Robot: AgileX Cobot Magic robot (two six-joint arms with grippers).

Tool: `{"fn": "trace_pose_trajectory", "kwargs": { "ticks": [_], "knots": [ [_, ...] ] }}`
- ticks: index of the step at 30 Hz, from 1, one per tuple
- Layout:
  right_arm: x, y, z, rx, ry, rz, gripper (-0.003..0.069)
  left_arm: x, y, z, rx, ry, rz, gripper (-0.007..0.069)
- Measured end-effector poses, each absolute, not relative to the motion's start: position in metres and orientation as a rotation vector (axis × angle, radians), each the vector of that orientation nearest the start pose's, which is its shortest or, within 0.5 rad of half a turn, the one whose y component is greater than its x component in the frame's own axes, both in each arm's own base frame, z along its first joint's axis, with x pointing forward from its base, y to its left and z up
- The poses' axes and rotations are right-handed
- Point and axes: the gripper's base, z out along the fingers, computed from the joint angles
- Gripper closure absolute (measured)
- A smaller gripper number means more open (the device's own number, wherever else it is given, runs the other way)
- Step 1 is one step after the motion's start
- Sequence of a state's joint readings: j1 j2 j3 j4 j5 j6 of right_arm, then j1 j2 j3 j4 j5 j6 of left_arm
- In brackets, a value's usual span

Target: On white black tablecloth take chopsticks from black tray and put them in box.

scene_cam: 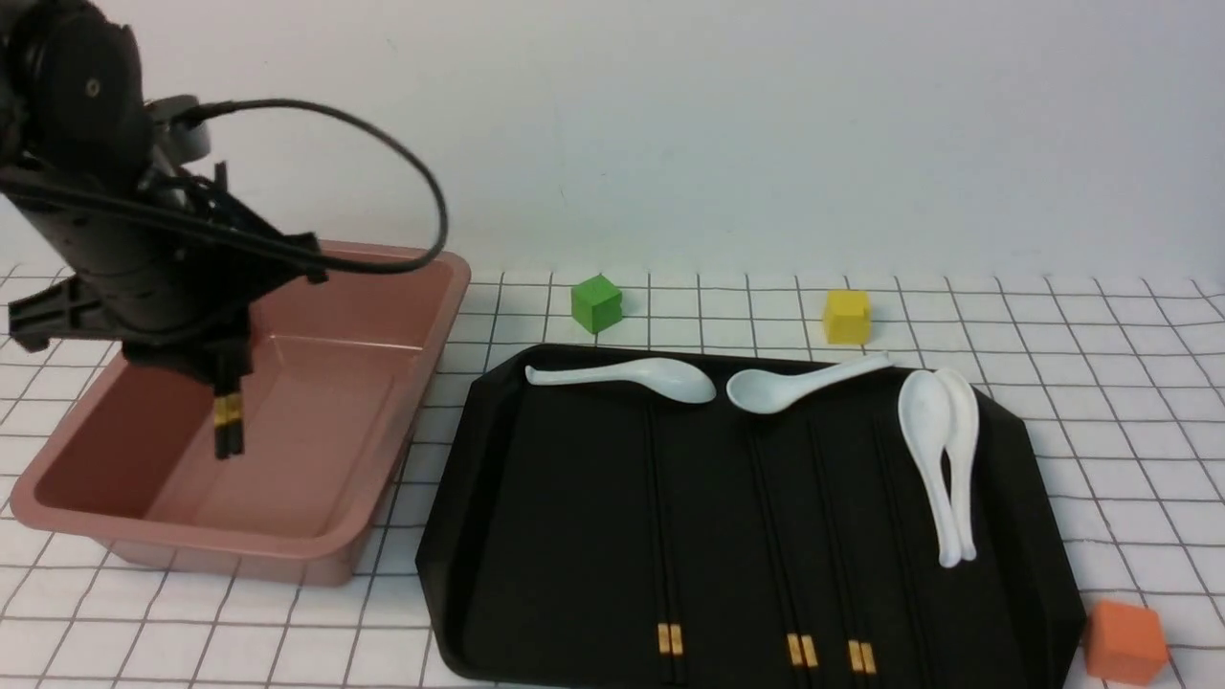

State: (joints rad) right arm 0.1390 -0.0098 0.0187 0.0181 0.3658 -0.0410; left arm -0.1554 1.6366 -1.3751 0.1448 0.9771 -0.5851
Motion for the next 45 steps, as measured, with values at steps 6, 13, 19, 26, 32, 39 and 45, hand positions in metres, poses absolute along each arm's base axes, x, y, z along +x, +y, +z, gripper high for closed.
{"fn": "trace_pose_trajectory", "kwargs": {
  "ticks": [6,13,19,26,32,39,45],
  "knots": [
    [0.052,0.008,0.175,-0.156,1.853,0.086,0.0419,0.377,-0.033,0.24,-0.385,2.737,0.046,0.0511],
    [0.052,0.008,0.175,-0.156,1.853,0.086,0.0419,0.392,-0.034,0.2,-0.351,2.803,0.076,0.0416],
    [0.052,0.008,0.175,-0.156,1.853,0.086,0.0419,0.382,-0.032,0.232,-0.259,2.821,0.118,0.0433],
    [0.052,0.008,0.175,-0.156,1.853,0.086,0.0419,0.324,-0.024,0.34,-0.25,2.604,0.066,0.0637],
    [0.052,0.008,0.175,-0.156,1.853,0.086,0.0419,0.227,-0.021,0.383,-0.275,2.412,-0.131,0.0637],
    [0.052,0.008,0.175,-0.156,1.853,0.086,0.0419,0.107,-0.017,0.358,-0.275,1.982,-0.399,0.0637],
    [0.052,0.008,0.175,-0.156,1.853,0.086,0.0419,0.053,-0.011,0.315,-0.269,1.76,-0.474,0.0637]
  ]
}}
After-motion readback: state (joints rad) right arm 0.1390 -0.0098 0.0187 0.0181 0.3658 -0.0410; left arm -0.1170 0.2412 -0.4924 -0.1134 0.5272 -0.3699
